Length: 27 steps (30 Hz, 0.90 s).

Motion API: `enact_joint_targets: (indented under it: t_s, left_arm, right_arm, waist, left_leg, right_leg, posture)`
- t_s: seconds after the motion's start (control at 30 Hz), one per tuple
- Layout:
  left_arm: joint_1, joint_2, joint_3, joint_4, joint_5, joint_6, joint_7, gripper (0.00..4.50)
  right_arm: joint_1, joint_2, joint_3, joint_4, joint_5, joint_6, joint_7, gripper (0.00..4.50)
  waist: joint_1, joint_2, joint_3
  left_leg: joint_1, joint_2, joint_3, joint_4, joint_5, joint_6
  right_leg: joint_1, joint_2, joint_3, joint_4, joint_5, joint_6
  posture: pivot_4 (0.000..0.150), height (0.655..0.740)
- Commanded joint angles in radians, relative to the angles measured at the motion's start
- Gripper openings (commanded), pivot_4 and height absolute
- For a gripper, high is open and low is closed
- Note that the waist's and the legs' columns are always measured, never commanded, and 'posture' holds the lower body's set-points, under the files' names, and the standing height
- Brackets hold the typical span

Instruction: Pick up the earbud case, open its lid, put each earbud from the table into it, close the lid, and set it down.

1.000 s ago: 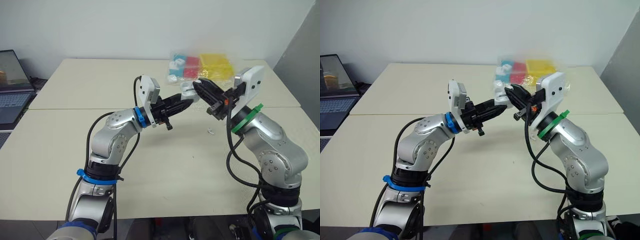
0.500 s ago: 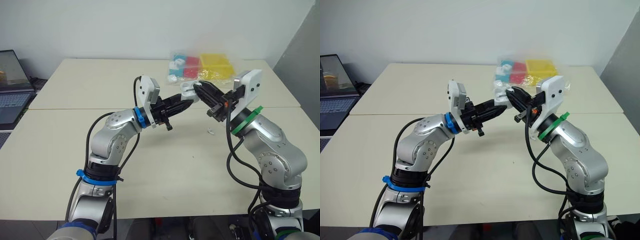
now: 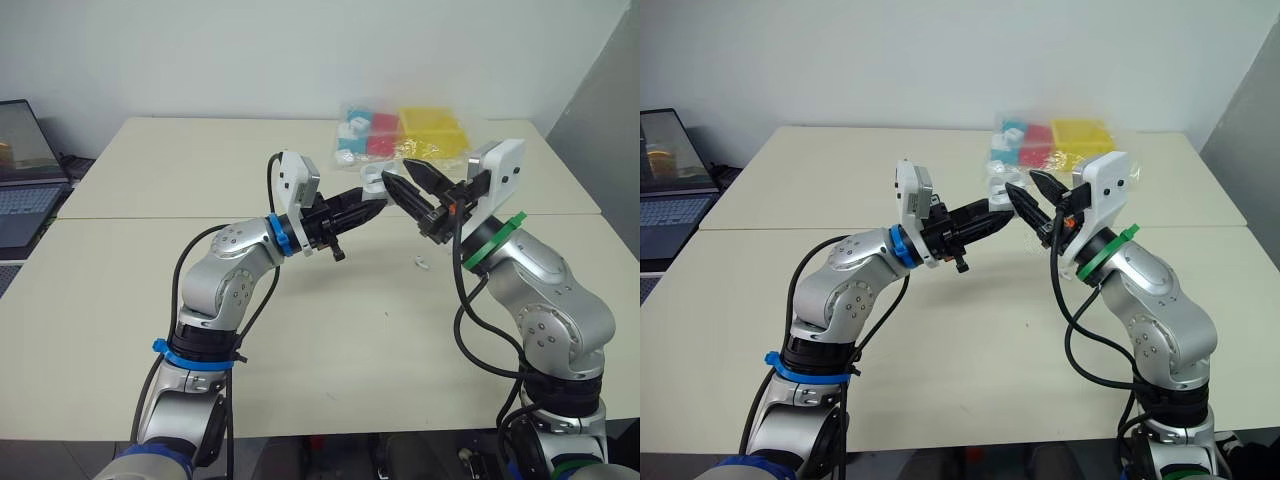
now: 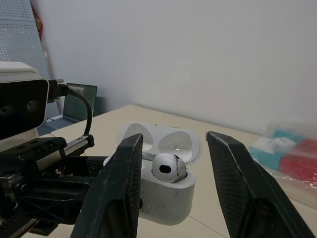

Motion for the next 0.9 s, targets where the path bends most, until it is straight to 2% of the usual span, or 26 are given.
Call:
enact_joint_targets:
  t_s: [0.03,0.23,0.6,0.7,0.9]
  left_arm:
    - [-0.015,0.002,0.016,-0.043,-0.020,-0.004,-0.001,0.75]
    - [-0.015,0.005,0.020,-0.030,-0.016,-0.008,-0.003,0.75]
    - [-0.011,0.005,0.021,-0.013,-0.010,-0.021,-0.006,0.75]
    - [-0.003,0.013,0.024,-0.013,-0.010,-0.024,-0.014,0.75]
    - [0.029,0.059,0.044,-0.015,-0.006,-0.029,-0.034,0.75]
  right_arm:
    - [-0.007,-0.005,-0.004,-0.023,0.011,-0.020,0.000,2.07]
    - [-0.028,-0.036,-0.050,-0.055,0.084,-0.035,0.067,2.07]
    - [-0.112,-0.206,-0.147,0.026,0.171,-0.021,0.145,2.07]
    - [-0.078,-0.314,-0.105,0.063,0.114,0.024,0.180,2.07]
    - [-0.089,-0.469,-0.069,0.136,0.126,0.141,0.259,2.07]
  waist:
    - [0.000,0.000,0.000]
    - [0.000,0.000,0.000]
    - [0.000,0.000,0.000]
    - [0.001,0.000,0.000]
    - [-0.001,0.000,0.000]
  left_leg:
    - [0.000,0.000,0.000,0.000,0.000,0.000]
    - [0.000,0.000,0.000,0.000,0.000,0.000]
    - [0.000,0.000,0.000,0.000,0.000,0.000]
    - [0.000,0.000,0.000,0.000,0.000,0.000]
    - [0.000,0.000,0.001,-0.001,0.000,0.000]
  right_leg:
    - [0.000,0.000,0.000,0.000,0.000,0.000]
    - [0.000,0.000,0.000,0.000,0.000,0.000]
    - [0.000,0.000,0.000,-0.001,0.000,0.000]
    - [0.001,0.000,0.000,-0.002,0.000,0.000]
    - [0.001,0.000,0.000,-0.003,0.000,0.000]
  posture:
    - [0.150,0.7400]
    - [0.150,0.7400]
    - [0.150,0.7400]
    - [0.150,0.7400]
    - [0.150,0.7400]
